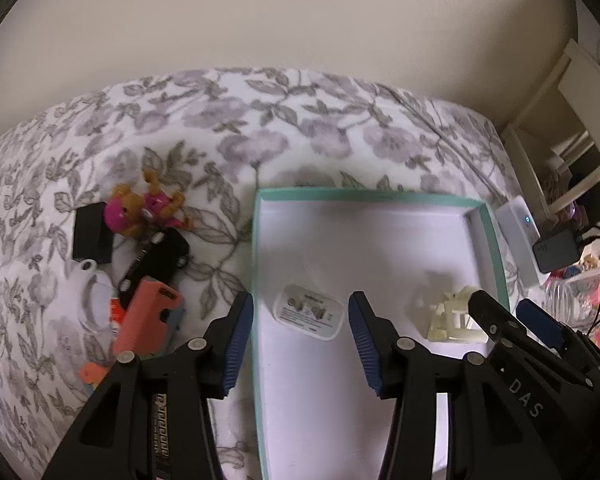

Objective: Organize rigid objects
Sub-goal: 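Lower both items into the tray and open both grippers, then withdraw both grippers from the tray back toward the item pile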

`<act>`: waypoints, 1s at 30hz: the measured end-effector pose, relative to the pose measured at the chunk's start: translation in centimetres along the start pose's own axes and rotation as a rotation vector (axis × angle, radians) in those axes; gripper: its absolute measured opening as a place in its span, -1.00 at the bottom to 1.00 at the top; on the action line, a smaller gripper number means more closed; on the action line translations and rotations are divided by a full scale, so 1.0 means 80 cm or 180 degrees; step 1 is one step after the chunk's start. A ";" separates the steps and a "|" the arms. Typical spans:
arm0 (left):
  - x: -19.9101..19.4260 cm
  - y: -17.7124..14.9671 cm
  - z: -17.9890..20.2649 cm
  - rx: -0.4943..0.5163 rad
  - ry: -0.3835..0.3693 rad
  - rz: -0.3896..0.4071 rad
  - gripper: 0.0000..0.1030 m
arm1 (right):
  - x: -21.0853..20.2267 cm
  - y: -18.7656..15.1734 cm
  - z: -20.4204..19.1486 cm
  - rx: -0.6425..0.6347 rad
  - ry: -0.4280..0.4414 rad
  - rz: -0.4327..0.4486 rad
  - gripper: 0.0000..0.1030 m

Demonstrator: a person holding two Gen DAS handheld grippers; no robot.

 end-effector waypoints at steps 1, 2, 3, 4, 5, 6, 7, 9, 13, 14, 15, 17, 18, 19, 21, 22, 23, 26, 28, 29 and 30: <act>-0.003 0.001 -0.002 -0.0008 0.0006 0.0024 0.28 | -0.004 0.002 -0.001 -0.0006 0.0002 0.0026 0.24; -0.008 0.003 -0.003 -0.0022 0.0013 0.0055 0.29 | -0.008 0.003 -0.002 -0.0017 0.0004 0.0046 0.24; -0.012 0.005 -0.005 -0.0037 0.0013 0.0079 0.29 | -0.012 0.005 -0.003 -0.0029 0.0008 0.0064 0.25; -0.015 0.007 -0.007 -0.0053 0.0008 0.0091 0.30 | -0.015 0.006 -0.005 -0.0038 0.0014 0.0085 0.26; -0.018 0.009 -0.009 -0.0077 0.0000 0.0105 0.30 | -0.019 0.007 -0.006 -0.0045 0.0021 0.0105 0.31; -0.021 0.011 -0.012 -0.0103 -0.0006 0.0124 0.33 | -0.021 0.008 -0.006 -0.0047 0.0025 0.0123 0.34; -0.024 0.012 -0.015 -0.0126 -0.0004 0.0145 0.43 | -0.026 0.010 -0.007 -0.0054 0.0031 0.0157 0.35; -0.030 0.017 -0.023 -0.0180 0.0016 0.0211 0.43 | -0.031 0.012 -0.009 -0.0060 0.0032 0.0197 0.46; -0.037 0.022 -0.037 -0.0277 0.0054 0.0302 0.61 | -0.039 0.015 -0.010 -0.0054 0.0037 0.0271 0.56; -0.037 0.024 -0.040 -0.0314 0.0046 0.0318 0.74 | -0.040 0.016 -0.010 -0.0054 0.0040 0.0278 0.57; -0.038 0.025 -0.044 -0.0353 0.0040 0.0340 0.87 | -0.041 0.016 -0.010 -0.0052 0.0043 0.0284 0.58; -0.039 0.025 -0.049 -0.0391 0.0050 0.0366 0.87 | -0.040 0.016 -0.011 -0.0051 0.0050 0.0287 0.62; -0.039 0.026 -0.051 -0.0397 0.0057 0.0370 0.87 | -0.040 0.015 -0.011 -0.0053 0.0052 0.0284 0.63; -0.039 0.026 -0.052 -0.0399 0.0055 0.0379 0.87 | -0.039 0.015 -0.011 -0.0052 0.0051 0.0280 0.63; -0.039 0.027 -0.054 -0.0413 0.0036 0.0405 0.87 | -0.037 0.014 -0.011 -0.0049 0.0047 0.0272 0.81; -0.039 0.027 -0.054 -0.0418 0.0039 0.0417 0.88 | -0.037 0.014 -0.011 -0.0045 0.0043 0.0276 0.85; -0.040 0.027 -0.055 -0.0427 0.0051 0.0434 0.88 | -0.036 0.014 -0.011 -0.0043 0.0043 0.0283 0.89; -0.042 0.028 -0.058 -0.0431 0.0114 0.0503 0.88 | -0.038 0.014 -0.011 -0.0031 0.0066 0.0311 0.97; -0.044 0.029 -0.060 -0.0436 0.0141 0.0549 0.88 | -0.038 0.015 -0.011 -0.0022 0.0083 0.0321 0.99; -0.045 0.030 -0.061 -0.0447 0.0131 0.0570 0.88 | -0.038 0.015 -0.011 -0.0023 0.0085 0.0321 1.00; -0.047 0.031 -0.062 -0.0460 0.0124 0.0593 0.88 | -0.038 0.015 -0.012 -0.0032 0.0087 0.0321 1.00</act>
Point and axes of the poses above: each gripper's, at about its wrist camera, not at the fingertips, and x roughly the way its jaws point, z to its right, y to its top, the point moved 5 cm from there along x, roughly the way its jaws point, and after that the axes turned 2 degrees about -x, right-handed, at the moved point
